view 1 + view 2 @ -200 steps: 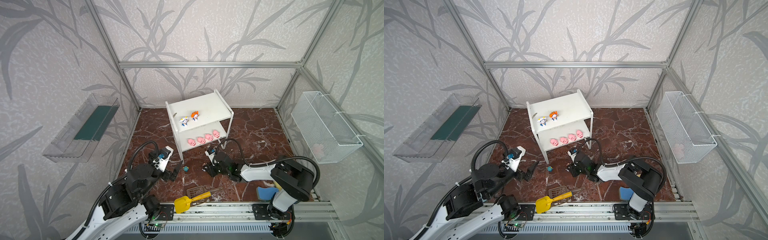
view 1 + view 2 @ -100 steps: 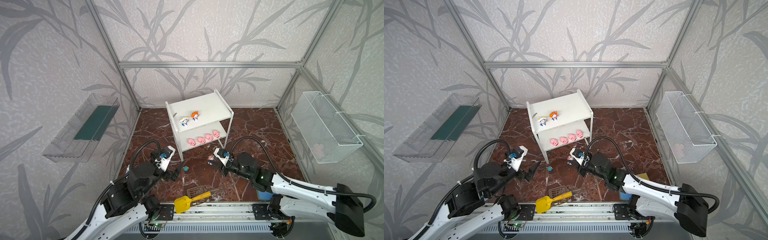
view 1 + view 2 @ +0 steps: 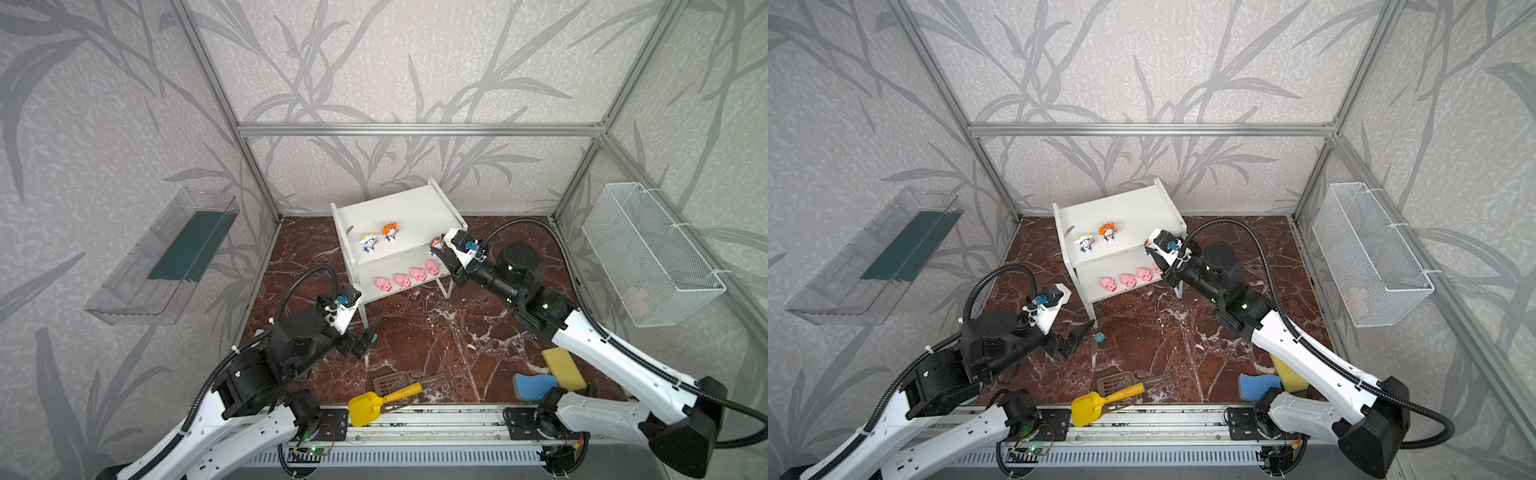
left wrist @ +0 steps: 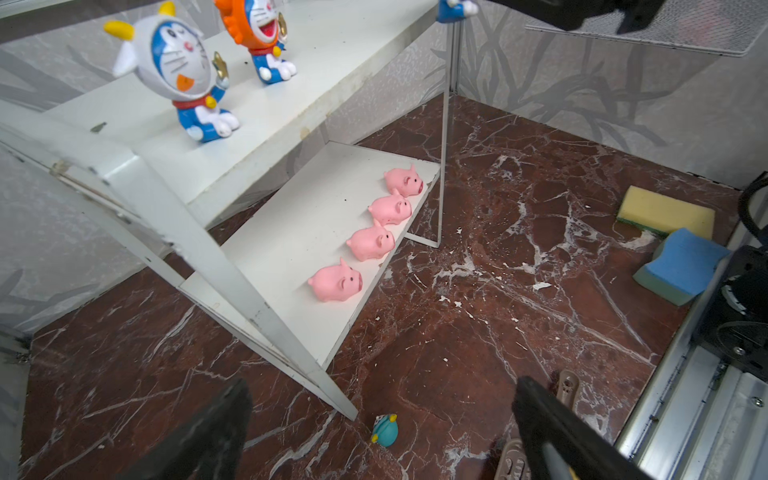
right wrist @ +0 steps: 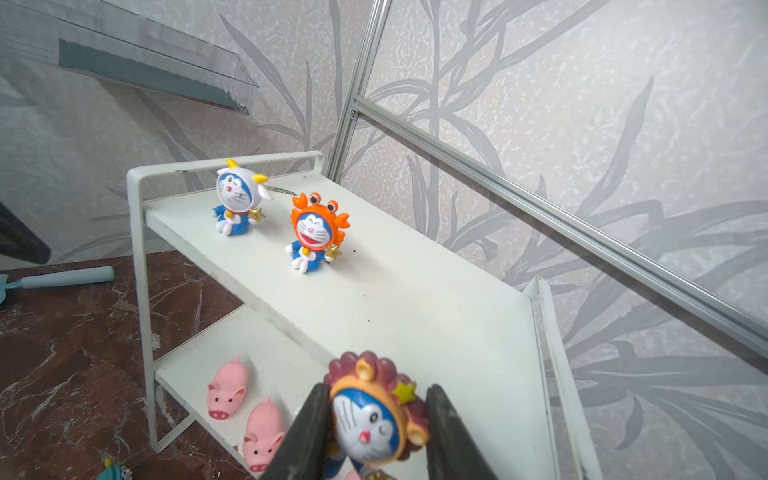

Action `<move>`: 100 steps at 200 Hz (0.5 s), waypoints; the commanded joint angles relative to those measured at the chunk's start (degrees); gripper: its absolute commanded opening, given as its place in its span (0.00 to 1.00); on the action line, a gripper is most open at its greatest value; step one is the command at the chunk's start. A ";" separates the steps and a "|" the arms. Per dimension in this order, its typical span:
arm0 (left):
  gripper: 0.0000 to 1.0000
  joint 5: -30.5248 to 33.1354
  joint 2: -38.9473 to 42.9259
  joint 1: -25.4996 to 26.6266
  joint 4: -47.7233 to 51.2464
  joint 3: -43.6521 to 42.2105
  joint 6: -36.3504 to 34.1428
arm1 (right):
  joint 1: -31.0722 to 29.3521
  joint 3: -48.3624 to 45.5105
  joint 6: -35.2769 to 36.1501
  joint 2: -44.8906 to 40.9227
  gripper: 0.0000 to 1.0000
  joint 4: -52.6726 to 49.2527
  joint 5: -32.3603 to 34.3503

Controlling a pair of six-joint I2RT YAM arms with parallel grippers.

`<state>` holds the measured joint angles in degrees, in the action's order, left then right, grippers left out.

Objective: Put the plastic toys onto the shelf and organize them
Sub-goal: 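Lift the lion figure with the right gripper up to the top tier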

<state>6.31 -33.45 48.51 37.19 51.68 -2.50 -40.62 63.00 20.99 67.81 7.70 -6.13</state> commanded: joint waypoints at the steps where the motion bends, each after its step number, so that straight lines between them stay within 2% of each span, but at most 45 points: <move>1: 0.99 -4.72 -1.33 -0.28 -0.72 1.56 -0.85 | 1.59 4.34 2.98 3.42 0.28 -0.91 -5.93; 41: 0.99 -5.49 -0.64 -0.34 -1.40 0.68 -0.90 | 2.74 11.27 9.35 9.78 0.28 -2.72 -9.77; 64: 0.99 -4.98 0.80 -0.26 -1.74 -0.21 -0.93 | 2.98 11.15 13.10 11.10 0.27 -0.98 -11.67; 100: 0.99 -4.71 2.25 -0.38 -1.69 -1.13 -0.73 | 3.27 11.57 14.22 12.75 0.28 -0.07 -13.08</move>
<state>1.83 -31.99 48.47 36.36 51.48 -2.61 -37.76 72.93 32.86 79.81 6.07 -16.99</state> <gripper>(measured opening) 0.992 0.357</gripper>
